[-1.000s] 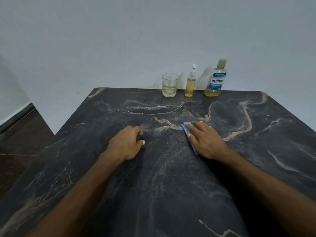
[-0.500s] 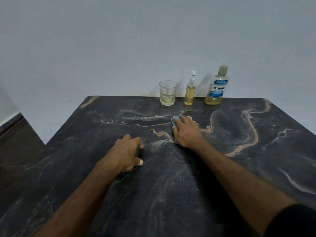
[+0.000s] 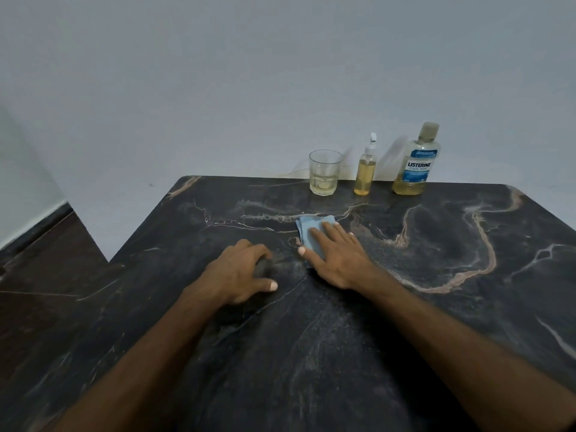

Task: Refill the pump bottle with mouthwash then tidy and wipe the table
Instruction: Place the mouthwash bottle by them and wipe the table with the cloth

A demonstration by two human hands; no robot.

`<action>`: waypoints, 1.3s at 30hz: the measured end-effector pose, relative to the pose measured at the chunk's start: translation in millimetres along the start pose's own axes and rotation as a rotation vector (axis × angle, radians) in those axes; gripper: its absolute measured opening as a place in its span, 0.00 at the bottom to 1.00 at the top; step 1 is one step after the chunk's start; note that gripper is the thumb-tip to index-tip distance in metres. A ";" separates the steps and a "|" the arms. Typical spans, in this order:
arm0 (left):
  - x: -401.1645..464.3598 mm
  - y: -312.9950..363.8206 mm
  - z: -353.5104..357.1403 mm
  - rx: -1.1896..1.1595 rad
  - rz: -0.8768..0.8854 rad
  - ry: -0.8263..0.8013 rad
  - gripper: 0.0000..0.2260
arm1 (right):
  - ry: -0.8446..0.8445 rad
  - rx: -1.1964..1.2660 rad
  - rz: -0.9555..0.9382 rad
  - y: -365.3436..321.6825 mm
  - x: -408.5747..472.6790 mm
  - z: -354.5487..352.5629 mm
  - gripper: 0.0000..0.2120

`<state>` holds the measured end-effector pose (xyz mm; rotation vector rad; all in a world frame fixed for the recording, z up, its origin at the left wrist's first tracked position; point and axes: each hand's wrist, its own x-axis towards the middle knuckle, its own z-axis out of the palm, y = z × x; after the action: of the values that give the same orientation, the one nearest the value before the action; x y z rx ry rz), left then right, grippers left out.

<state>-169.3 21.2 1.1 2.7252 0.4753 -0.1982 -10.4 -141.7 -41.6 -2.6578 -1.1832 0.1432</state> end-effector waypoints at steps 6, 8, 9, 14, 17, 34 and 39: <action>20.8 -9.0 -15.3 0.027 -0.002 0.022 0.34 | -0.054 -0.009 0.015 -4.7 -16.2 5.6 0.34; 30.5 -7.7 -20.9 0.053 -0.002 0.019 0.35 | -0.061 -0.008 0.013 -10.4 -11.4 4.9 0.33; 35.7 -7.7 -23.0 0.060 -0.007 0.011 0.35 | -0.064 -0.008 0.008 -13.5 -7.3 5.3 0.33; 52.9 -9.2 -29.9 0.039 -0.033 -0.078 0.39 | -0.066 -0.021 -0.005 -30.4 30.4 10.2 0.33; 57.5 -11.7 -31.9 0.065 -0.028 -0.123 0.39 | -0.047 -0.035 -0.007 -38.7 67.5 11.4 0.32; 69.4 -5.9 -37.3 0.227 -0.021 -0.229 0.39 | 0.109 0.042 0.027 -51.8 173.8 19.9 0.30; 68.4 -5.2 -38.7 0.217 -0.031 -0.236 0.39 | 0.136 0.055 -0.098 -48.3 162.1 18.2 0.21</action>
<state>-104.4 60.8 21.6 2.8530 0.4507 -0.6043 60.1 13.0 -46.8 -2.5128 -1.2435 -0.0208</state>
